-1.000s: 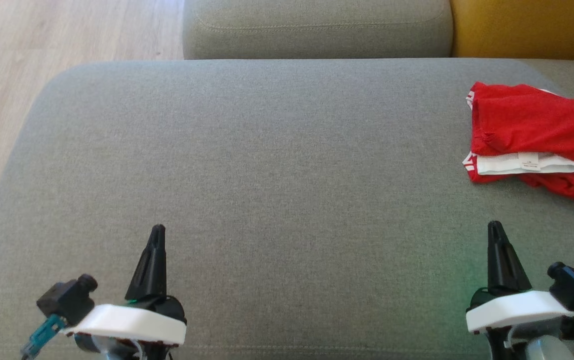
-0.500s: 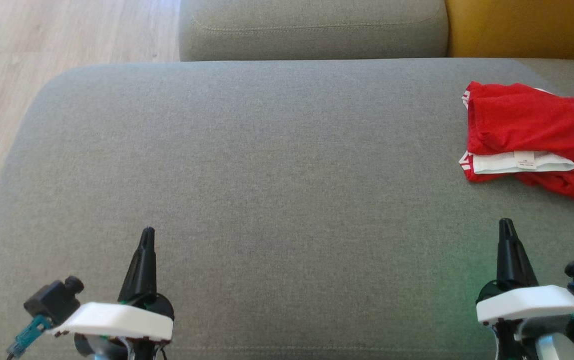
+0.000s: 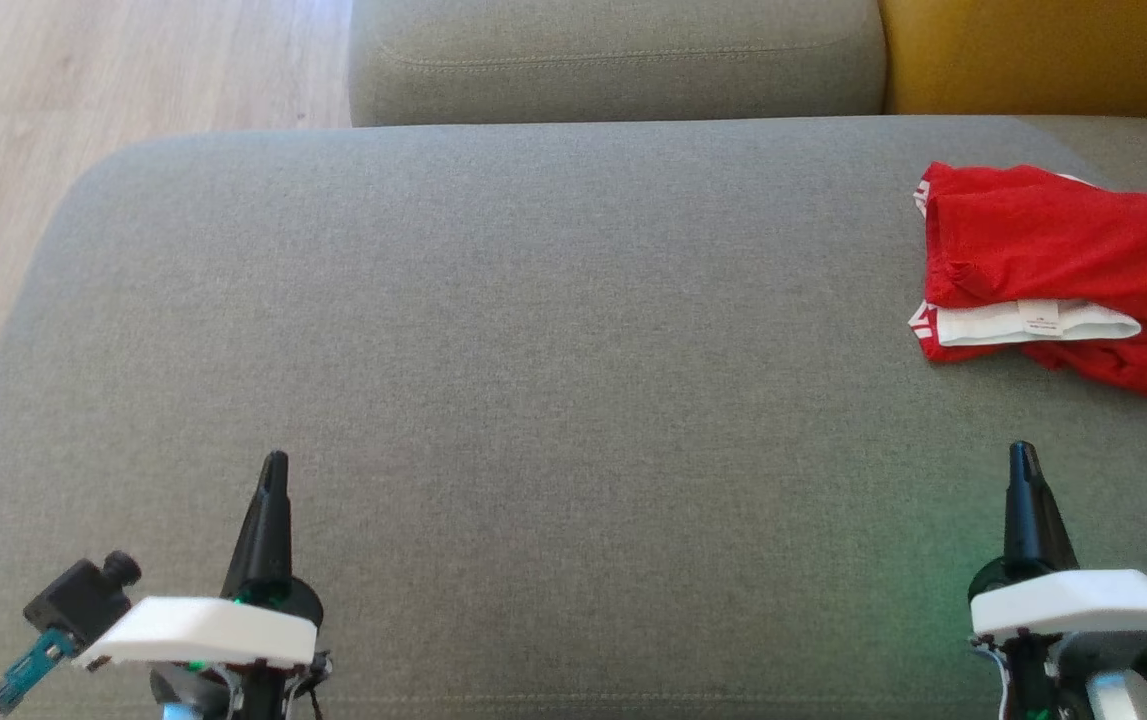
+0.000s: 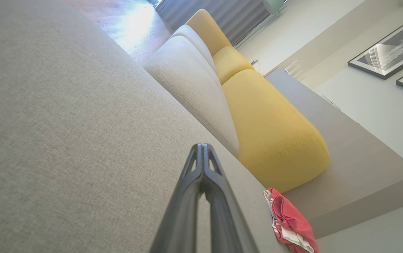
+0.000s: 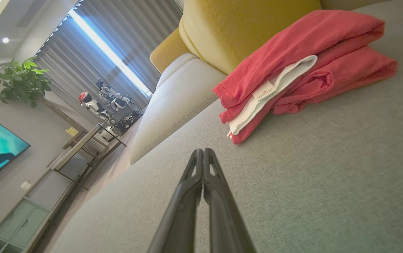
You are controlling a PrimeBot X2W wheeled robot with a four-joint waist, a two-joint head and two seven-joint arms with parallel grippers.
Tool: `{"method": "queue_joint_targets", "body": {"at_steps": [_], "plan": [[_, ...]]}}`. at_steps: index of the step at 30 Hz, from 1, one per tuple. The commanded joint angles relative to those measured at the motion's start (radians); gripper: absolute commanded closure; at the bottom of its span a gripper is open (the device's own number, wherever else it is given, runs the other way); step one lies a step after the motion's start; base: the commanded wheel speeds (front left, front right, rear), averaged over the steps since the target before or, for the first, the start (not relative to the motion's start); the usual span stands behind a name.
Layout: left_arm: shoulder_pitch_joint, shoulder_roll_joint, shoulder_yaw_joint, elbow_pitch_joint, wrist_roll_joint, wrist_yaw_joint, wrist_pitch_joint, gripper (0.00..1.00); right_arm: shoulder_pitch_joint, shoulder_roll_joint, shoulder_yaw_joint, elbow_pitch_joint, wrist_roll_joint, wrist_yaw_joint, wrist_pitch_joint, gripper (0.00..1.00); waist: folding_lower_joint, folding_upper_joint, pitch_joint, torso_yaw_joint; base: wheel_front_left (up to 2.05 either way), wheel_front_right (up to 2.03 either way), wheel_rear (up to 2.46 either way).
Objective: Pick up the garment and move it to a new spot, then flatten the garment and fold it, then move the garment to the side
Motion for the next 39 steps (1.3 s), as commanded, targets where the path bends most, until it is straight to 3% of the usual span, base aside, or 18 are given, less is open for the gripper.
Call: {"method": "queue_joint_targets", "body": {"at_steps": [1, 39], "plan": [[-0.059, 0.014, 0.020, -0.025, -0.023, -0.005, 0.005, 1.00, -0.058, -0.007, 0.000, -0.030, 0.029, 0.000, 0.006, 1.00, 0.0000, 0.0000, 0.000, -0.001, 0.00, 0.00, 0.00], [-0.108, 0.020, 0.104, 0.042, -0.383, -0.019, 0.112, 1.00, -0.087, -0.009, -0.032, -0.026, 0.486, 0.000, 0.116, 1.00, 0.0000, 0.0000, -0.008, -0.028, 0.00, 0.00, 0.00]]}}
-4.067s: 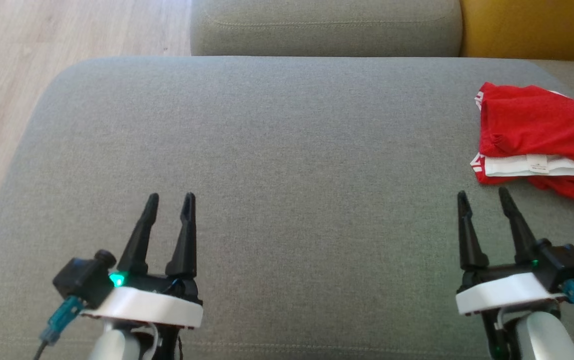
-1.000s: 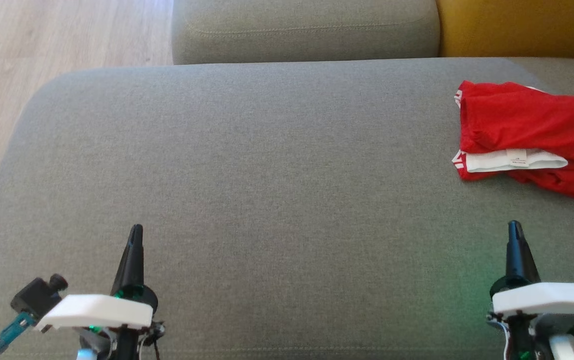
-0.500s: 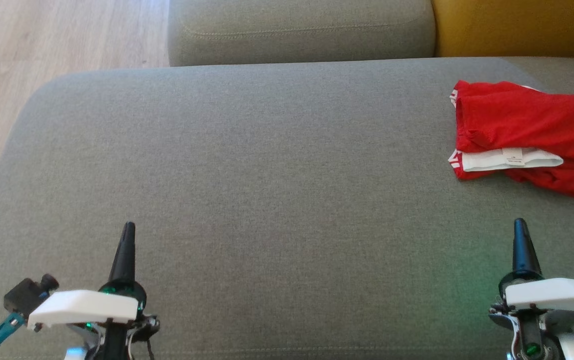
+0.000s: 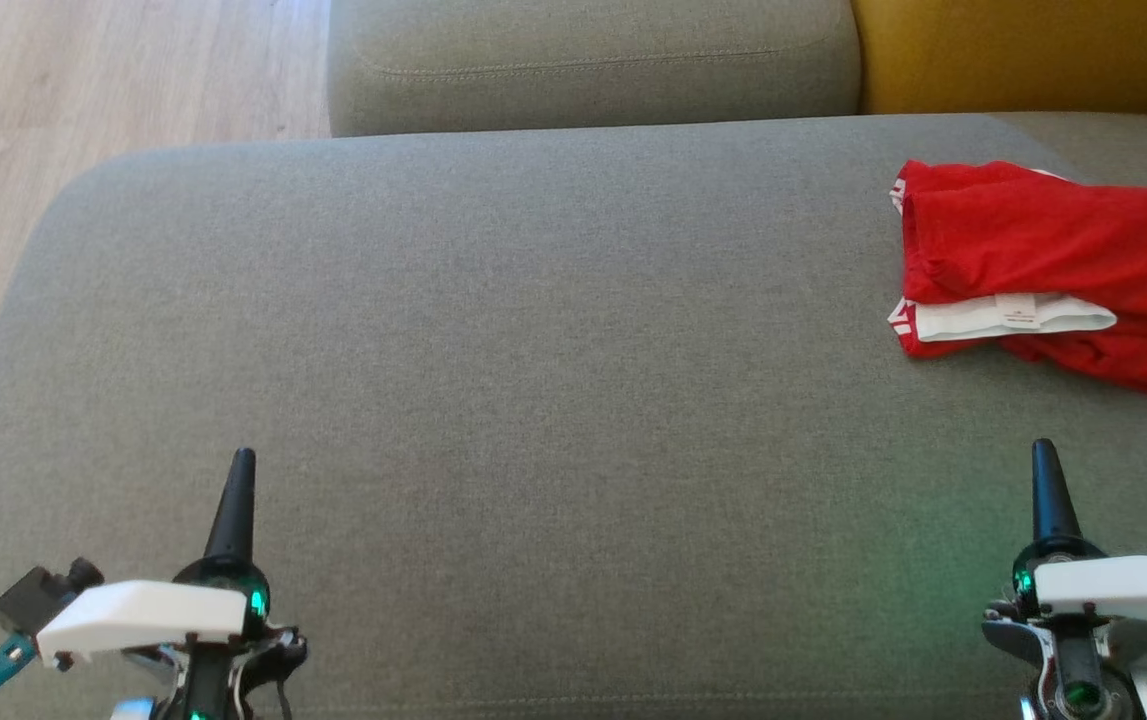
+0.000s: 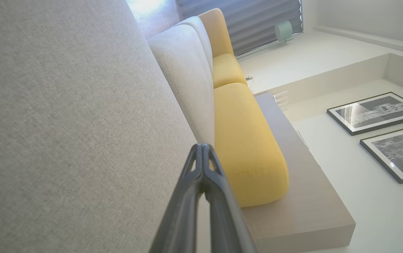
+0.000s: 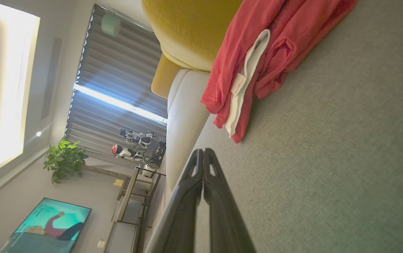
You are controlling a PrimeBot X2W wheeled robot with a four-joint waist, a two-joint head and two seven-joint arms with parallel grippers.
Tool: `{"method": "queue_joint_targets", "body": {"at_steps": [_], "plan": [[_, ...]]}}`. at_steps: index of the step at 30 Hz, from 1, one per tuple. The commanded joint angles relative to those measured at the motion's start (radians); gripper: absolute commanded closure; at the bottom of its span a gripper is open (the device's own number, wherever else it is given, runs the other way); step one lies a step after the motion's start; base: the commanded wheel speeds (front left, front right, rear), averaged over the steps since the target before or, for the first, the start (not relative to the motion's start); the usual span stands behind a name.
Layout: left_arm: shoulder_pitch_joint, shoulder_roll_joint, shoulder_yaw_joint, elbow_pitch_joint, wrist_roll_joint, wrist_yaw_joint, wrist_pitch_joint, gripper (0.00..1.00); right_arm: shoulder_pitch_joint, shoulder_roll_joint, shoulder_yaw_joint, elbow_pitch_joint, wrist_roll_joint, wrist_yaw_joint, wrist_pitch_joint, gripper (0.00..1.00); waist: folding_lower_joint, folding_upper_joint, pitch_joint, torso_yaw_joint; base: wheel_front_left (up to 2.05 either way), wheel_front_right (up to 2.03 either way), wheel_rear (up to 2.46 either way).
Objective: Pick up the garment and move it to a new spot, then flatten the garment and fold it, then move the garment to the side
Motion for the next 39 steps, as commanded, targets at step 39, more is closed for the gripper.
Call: {"method": "queue_joint_targets", "body": {"at_steps": [39], "plan": [[-0.112, 0.017, 0.126, 0.042, -0.366, -0.024, 0.119, 1.00, -0.091, -0.009, -0.025, -0.026, 0.474, -0.001, 0.114, 1.00, 0.0000, 0.0000, -0.008, -0.027, 0.00, 0.00, 0.00]]}}
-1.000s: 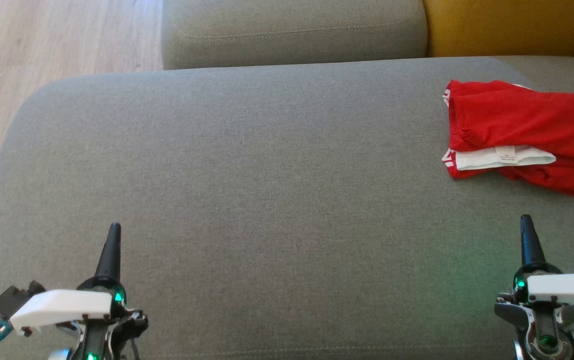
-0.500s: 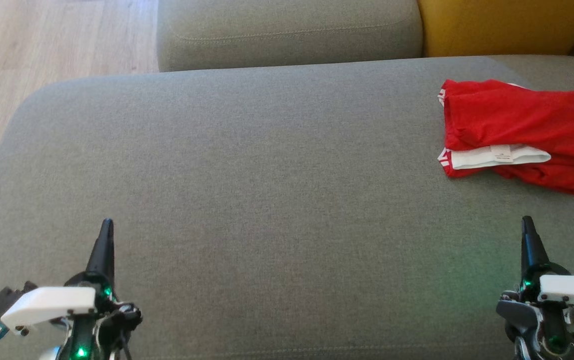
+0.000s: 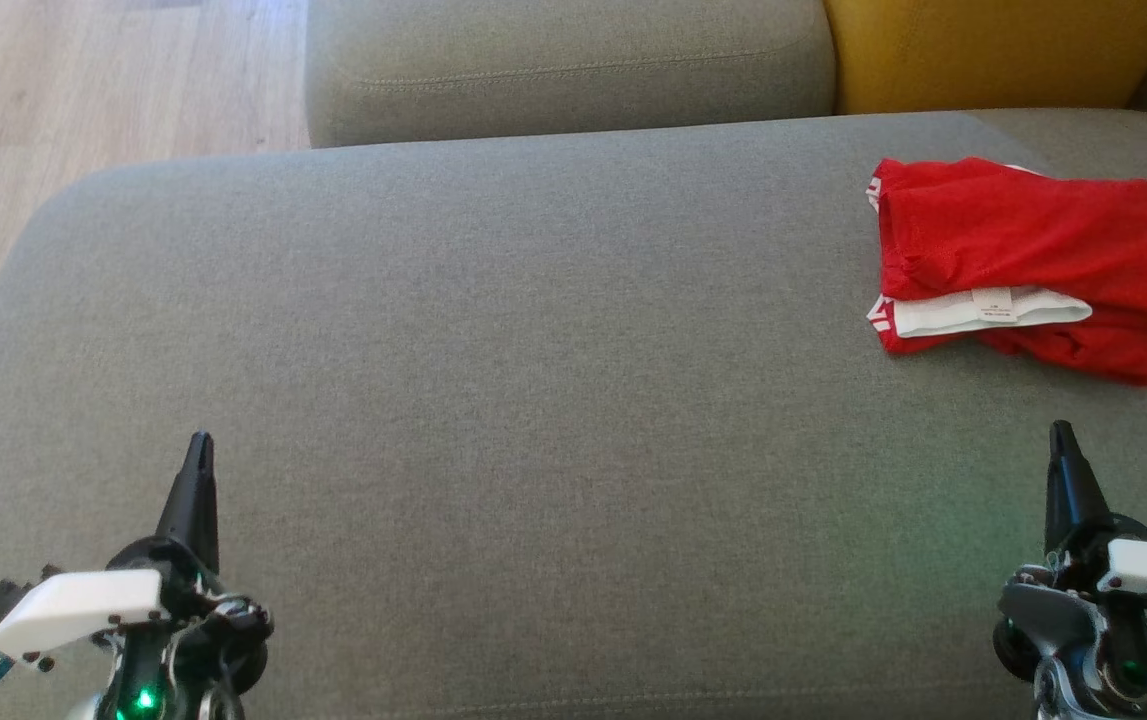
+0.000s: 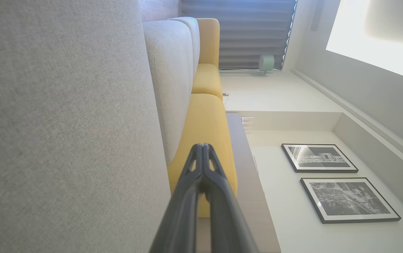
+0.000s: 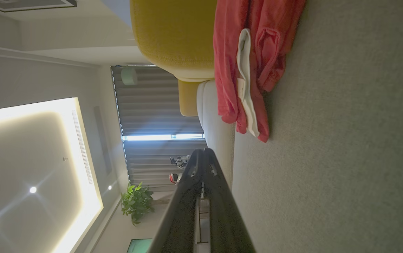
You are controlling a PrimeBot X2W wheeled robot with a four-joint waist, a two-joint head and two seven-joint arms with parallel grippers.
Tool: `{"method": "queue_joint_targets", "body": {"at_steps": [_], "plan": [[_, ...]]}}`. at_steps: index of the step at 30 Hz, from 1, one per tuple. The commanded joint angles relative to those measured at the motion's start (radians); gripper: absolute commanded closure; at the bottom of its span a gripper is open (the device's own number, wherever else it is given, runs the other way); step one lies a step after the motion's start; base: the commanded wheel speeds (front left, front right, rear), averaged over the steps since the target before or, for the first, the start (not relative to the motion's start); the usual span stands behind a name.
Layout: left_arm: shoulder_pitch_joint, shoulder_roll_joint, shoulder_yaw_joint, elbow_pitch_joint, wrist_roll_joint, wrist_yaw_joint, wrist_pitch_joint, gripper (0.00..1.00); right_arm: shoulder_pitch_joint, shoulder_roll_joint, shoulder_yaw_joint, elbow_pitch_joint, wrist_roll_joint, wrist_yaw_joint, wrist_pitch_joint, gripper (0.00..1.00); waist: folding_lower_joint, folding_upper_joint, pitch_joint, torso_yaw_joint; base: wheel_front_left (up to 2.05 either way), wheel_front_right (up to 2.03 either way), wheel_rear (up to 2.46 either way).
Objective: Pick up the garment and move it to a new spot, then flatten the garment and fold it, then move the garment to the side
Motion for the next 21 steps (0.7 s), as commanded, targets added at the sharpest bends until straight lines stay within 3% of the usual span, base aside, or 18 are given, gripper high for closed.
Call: {"method": "queue_joint_targets", "body": {"at_steps": [1, 21], "plan": [[-0.054, 0.017, 0.034, -0.025, -0.006, -0.007, 0.005, 1.00, -0.052, -0.009, 0.021, -0.031, 0.009, -0.001, 0.007, 1.00, 0.0000, 0.0000, 0.000, 0.000, 0.00, 0.00, 0.00], [-0.054, 0.012, 0.042, -0.025, 0.001, -0.007, 0.011, 1.00, -0.052, -0.008, 0.020, -0.031, 0.008, -0.001, 0.008, 1.00, 0.0000, 0.0000, 0.000, 0.000, 0.00, 0.00, 0.00]]}}
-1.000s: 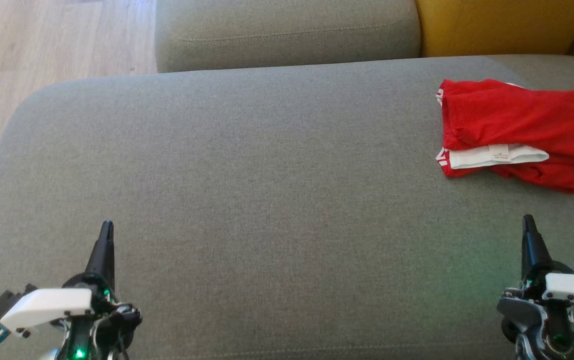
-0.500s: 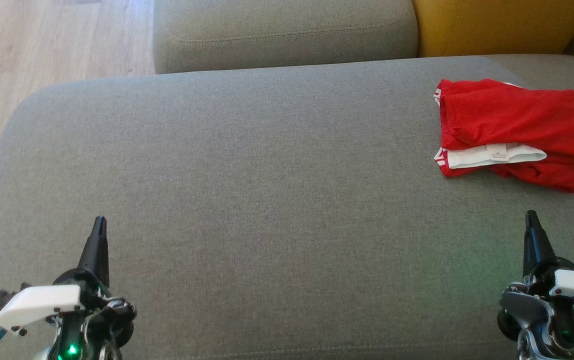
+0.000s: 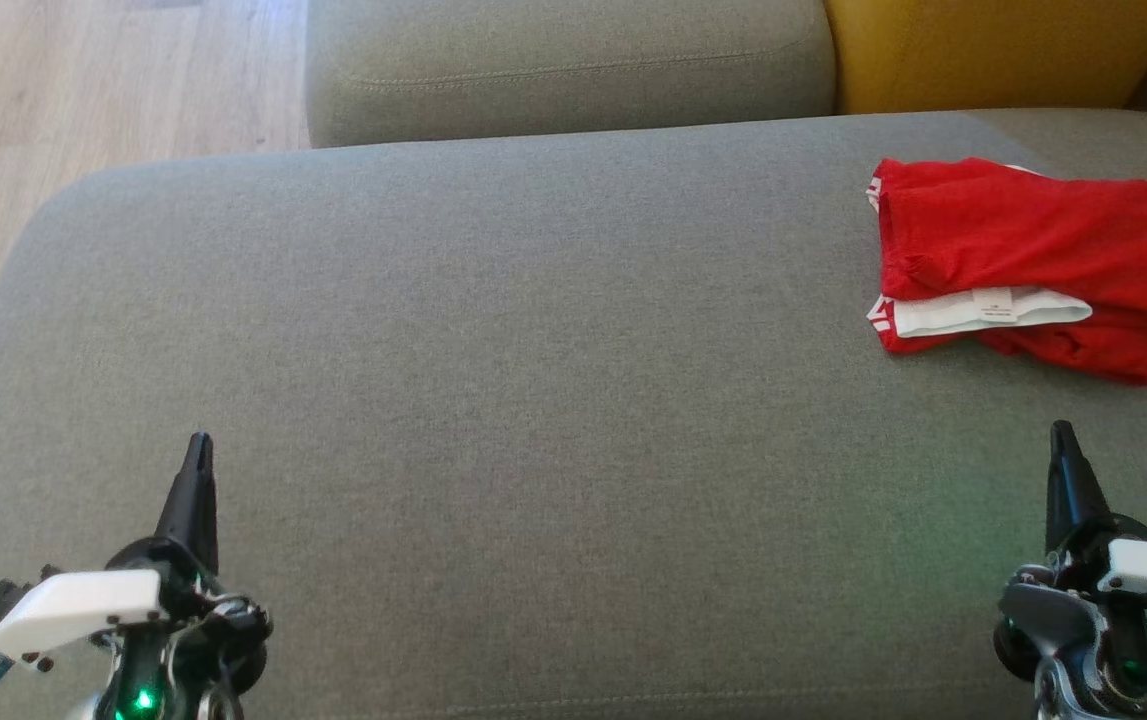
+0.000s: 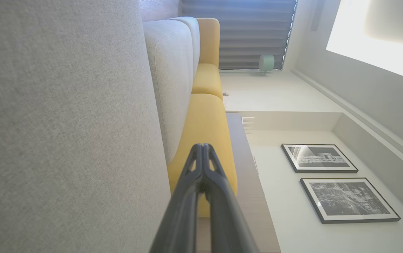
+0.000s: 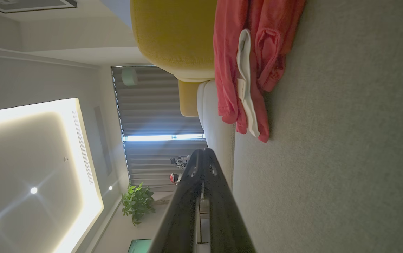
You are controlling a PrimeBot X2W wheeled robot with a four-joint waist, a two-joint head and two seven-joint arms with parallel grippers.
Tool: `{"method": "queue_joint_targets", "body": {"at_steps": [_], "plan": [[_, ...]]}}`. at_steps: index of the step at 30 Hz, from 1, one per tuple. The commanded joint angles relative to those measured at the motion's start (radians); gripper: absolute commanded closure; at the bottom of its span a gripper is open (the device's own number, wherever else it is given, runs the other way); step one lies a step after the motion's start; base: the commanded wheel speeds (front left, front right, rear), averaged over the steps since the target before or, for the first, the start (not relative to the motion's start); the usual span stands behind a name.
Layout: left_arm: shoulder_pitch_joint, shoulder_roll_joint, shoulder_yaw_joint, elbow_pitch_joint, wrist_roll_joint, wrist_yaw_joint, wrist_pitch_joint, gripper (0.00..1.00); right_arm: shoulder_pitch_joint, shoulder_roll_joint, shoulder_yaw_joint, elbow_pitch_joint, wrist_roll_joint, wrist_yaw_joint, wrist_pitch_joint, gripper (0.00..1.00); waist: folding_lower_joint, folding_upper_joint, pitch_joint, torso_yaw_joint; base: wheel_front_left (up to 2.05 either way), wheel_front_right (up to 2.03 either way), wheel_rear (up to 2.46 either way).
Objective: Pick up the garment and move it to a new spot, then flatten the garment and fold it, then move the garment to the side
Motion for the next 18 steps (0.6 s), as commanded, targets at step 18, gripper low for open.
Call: {"method": "queue_joint_targets", "body": {"at_steps": [18], "plan": [[-0.055, 0.008, 0.044, -0.026, 0.005, -0.007, 0.011, 1.00, -0.052, -0.008, 0.020, -0.031, 0.007, -0.001, 0.009, 1.00, 0.0000, 0.0000, 0.000, 0.000, 0.00, 0.00, 0.00]]}}
